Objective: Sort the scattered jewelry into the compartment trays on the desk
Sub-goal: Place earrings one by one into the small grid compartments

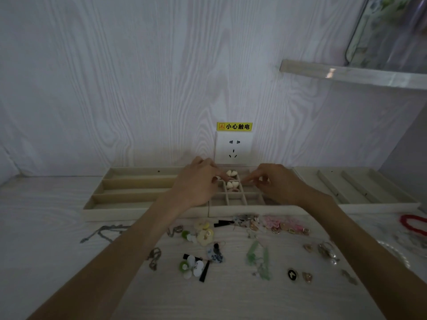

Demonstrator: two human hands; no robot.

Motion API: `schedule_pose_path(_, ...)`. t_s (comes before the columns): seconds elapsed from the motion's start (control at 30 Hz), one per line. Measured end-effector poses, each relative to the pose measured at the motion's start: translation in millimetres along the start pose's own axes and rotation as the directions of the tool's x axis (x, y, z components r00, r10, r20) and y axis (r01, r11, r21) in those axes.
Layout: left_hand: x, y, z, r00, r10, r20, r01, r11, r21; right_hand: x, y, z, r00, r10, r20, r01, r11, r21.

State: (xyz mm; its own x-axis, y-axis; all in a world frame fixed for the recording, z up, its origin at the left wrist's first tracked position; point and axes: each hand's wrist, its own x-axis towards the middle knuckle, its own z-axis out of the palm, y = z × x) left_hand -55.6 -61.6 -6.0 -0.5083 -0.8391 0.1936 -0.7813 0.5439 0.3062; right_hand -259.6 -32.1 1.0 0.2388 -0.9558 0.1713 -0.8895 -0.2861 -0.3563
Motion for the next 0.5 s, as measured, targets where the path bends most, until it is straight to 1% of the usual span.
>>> schedule_pose_path(0.1,-3,6,1,0.997,0.055,0.052,-0.062,0.986,0.156,-6,-6,6,0.993,-0.077,0.085,0.088,0.986,-0.141)
schedule_pose_path(0.2,-3,9,4,0.995,0.06,0.079,-0.076,0.97,0.23,-9,-13,11,0.993,-0.1,0.058,0.111,0.968,-0.225)
schedule_pose_path(0.27,-3,9,5,0.995,0.057,0.086,-0.076,0.969,0.234,-7,-15,12,0.993,-0.102,0.059,0.114,0.965,-0.236)
schedule_pose_path(0.33,-3,9,4,0.995,0.057,0.081,-0.073,0.973,0.22,-5,-16,10,0.994,-0.085,0.066,0.097,0.973,-0.211)
schedule_pose_path(0.4,-5,8,2,0.998,0.054,0.044,-0.061,0.979,0.196,-3,-11,8,0.998,-0.058,-0.003,0.056,0.983,-0.177)
schedule_pose_path(0.43,-6,7,2,0.998,0.054,0.022,-0.057,0.98,0.192,-3,-8,7,0.998,-0.048,-0.037,0.041,0.982,-0.184)
schedule_pose_path(0.5,-7,6,1,0.998,0.056,0.021,-0.059,0.977,0.203,-3,-5,10,0.999,-0.04,-0.025,0.033,0.97,-0.241)
